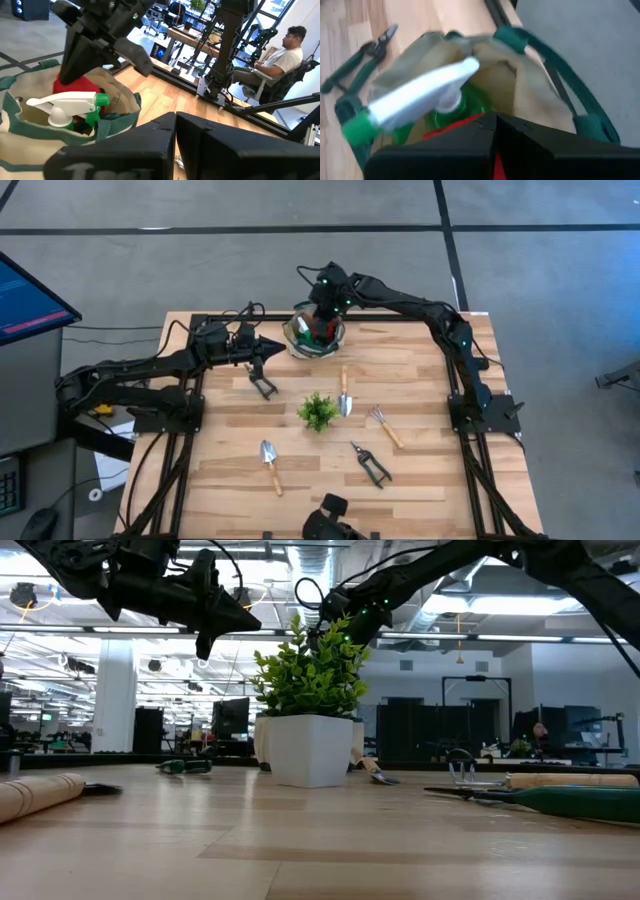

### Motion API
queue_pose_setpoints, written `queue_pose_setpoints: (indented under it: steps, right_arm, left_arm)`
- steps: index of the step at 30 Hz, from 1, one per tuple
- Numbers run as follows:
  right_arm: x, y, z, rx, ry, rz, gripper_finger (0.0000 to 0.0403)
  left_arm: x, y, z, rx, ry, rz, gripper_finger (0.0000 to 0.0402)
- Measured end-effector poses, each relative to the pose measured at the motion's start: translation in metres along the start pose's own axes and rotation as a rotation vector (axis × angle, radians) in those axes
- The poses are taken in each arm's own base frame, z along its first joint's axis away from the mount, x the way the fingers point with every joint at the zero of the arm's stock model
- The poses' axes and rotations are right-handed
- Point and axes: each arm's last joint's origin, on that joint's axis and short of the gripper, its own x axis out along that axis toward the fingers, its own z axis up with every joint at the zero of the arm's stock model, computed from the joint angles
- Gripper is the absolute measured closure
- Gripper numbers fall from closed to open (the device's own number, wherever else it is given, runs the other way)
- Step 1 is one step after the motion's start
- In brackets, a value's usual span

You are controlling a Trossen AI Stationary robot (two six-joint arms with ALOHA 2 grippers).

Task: Pick & Place Garden tools in Gardening bag
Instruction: Put the red gloves into the brown gardening bag, then put the brown hand rake into the brown gardening bag

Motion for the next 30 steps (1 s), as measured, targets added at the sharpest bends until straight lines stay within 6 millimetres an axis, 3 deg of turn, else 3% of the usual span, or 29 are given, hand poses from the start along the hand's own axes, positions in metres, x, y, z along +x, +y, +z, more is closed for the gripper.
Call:
queue_pose_setpoints:
  steps: [13,22,25,30]
  right_arm:
    - [0.001,0.008,-0.004,-0.054,0.045,0.030,0.0403]
    - [-0.001,0.009,0.005,-0.054,-0.035,0.025,0.0403]
    - [-0.014,0.012,0.014,-0.085,-0.096,-0.016,0.0403]
    - [-0.059,0.021,0.032,-0.088,-0.183,-0.024,0.0403]
  left_arm:
    - [0.000,0.000,0.000,0.000,0.001,0.000,0.0400]
    - [0.000,0.000,0.000,0.000,0.001,0.001,0.0400]
    - [0.000,0.000,0.000,0.000,0.001,0.001,0.0400]
    - [0.000,0.000,0.000,-0.001,0.001,0.001,0.0400]
